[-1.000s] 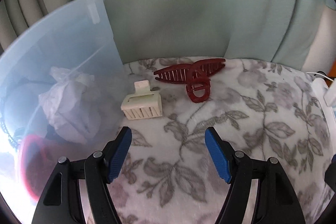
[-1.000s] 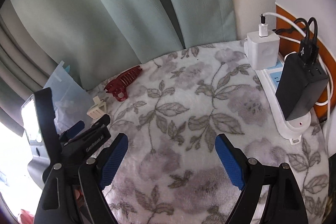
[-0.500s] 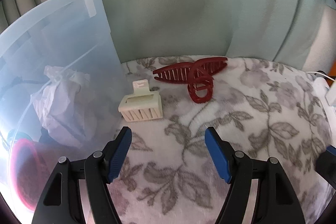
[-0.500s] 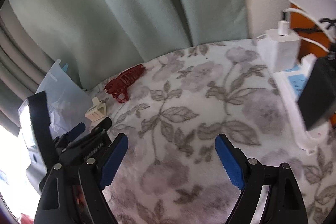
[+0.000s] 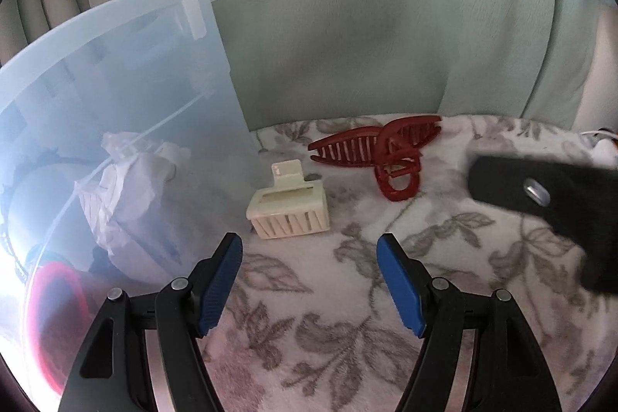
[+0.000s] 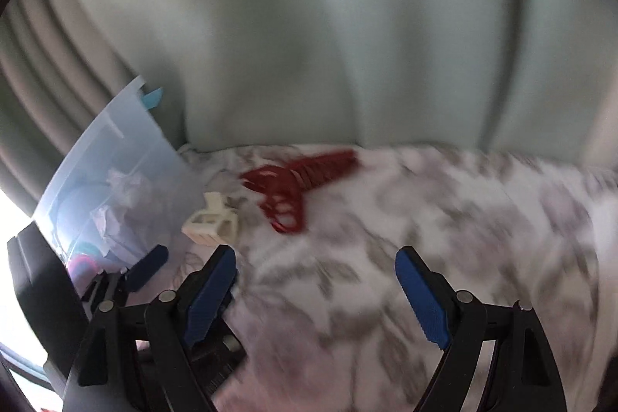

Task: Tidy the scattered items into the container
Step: 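Grasp the white clip with the left gripper while the right grasps the red claw clip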

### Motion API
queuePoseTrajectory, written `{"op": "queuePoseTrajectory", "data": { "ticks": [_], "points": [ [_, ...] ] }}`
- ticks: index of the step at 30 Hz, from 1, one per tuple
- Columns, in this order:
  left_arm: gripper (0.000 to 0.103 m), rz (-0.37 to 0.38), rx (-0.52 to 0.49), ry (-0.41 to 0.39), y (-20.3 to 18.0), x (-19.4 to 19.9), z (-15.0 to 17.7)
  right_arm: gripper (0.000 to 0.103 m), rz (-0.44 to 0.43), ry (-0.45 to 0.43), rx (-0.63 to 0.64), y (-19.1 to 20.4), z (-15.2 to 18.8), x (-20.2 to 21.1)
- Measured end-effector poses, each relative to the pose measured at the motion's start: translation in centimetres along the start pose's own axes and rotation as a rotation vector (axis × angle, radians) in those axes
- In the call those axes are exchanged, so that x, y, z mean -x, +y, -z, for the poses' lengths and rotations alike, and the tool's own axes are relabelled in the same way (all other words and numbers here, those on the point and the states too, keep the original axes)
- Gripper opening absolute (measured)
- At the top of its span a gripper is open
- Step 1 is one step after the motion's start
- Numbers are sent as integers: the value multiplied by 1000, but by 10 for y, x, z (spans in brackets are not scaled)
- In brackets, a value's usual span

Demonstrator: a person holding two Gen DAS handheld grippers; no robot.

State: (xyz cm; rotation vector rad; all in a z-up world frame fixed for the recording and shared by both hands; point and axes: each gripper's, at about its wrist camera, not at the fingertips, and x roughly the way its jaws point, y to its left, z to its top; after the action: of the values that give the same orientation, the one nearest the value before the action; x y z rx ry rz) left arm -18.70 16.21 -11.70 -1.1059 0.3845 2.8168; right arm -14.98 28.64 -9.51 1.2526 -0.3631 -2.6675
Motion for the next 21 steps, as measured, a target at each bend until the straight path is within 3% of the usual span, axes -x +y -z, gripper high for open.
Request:
{"op": "queuePoseTrajectory", "data": {
  "ticks": [5, 10, 13, 14, 15, 21],
  "points": [
    [73, -27, -5, -8, -1, -1, 3, 86, -12, 77, 94, 15, -29, -38],
    [73, -31, -12, 1, -2, -5, 2, 72, 11, 141, 148, 27, -41, -69],
    [73, -21, -10, -1, 0, -6, 2, 54, 18, 172, 159, 28, -41, -81],
    [73, -21, -11, 1, -1, -7, 1, 42, 23, 180, 155, 27, -41, -83],
    [73, -21, -12, 4, -1, -8, 1, 39, 27, 188, 150, 26, -41, -85],
    [73, -73, -7, 30, -5, -21, -9, 36, 55, 169, 146, 13, -34, -66]
  ]
}}
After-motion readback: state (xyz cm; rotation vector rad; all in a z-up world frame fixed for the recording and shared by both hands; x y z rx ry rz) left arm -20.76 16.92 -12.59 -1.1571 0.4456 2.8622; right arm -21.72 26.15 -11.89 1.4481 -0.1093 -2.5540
